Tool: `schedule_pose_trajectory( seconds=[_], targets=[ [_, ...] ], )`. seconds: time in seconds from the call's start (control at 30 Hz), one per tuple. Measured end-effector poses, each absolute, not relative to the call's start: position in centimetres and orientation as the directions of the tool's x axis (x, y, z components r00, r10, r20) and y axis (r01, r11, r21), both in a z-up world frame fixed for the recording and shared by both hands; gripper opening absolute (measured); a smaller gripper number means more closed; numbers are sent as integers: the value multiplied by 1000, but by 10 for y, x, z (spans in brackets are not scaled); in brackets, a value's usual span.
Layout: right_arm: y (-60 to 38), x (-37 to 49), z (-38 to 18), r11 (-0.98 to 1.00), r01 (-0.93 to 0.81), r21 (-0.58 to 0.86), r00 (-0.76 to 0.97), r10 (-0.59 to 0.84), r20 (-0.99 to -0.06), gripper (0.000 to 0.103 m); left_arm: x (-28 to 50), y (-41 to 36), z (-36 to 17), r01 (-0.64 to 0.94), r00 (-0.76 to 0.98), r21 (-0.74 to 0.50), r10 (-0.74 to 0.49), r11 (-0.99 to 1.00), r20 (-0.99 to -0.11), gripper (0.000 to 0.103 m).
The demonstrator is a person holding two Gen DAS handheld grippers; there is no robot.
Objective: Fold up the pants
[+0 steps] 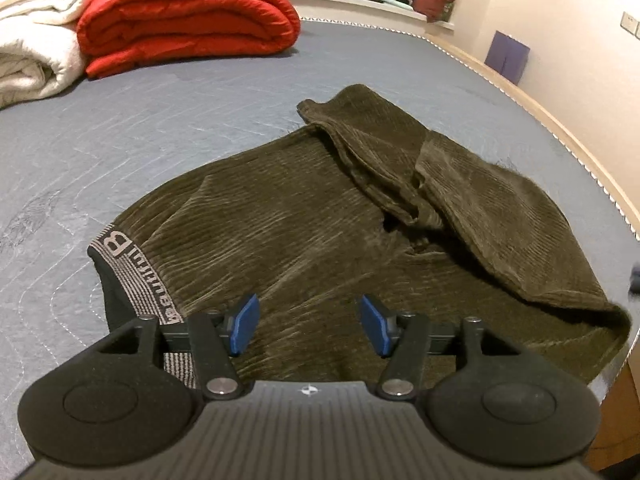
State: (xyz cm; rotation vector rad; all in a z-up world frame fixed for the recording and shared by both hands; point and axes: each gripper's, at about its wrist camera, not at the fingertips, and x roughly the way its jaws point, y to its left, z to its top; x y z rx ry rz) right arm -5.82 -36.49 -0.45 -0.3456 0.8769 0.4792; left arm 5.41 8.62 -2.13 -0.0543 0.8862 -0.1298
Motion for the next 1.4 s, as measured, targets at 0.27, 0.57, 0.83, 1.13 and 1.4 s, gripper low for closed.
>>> schedule_pose_trajectory(
  seconds=[0.27,0.57,0.83,1.13,1.4],
  targets=[
    [-266,-15,-5,826,-553,-108,658,353,-665,45,59,89,-34,73,604,-75,-104,994,-790,62],
    [-123,41,-74,724,-612,-318,659,244,-712,50,65,95,-33,41,600,-66,-78,997,-796,62],
    [-123,63,-79,716,-607,-345,646,191,-739,13,69,102,-30,33,601,-82,-85,996,-795,62],
    [-329,30,28,941,-334,53,810,315,-495,7,69,85,-29,79,612,-95,-124,992,-781,62],
    [-583,-50,9,814,369,448,895,-181,-408,7,66,86,-37,80,600,-71,-105,994,-793,62]
  ],
)
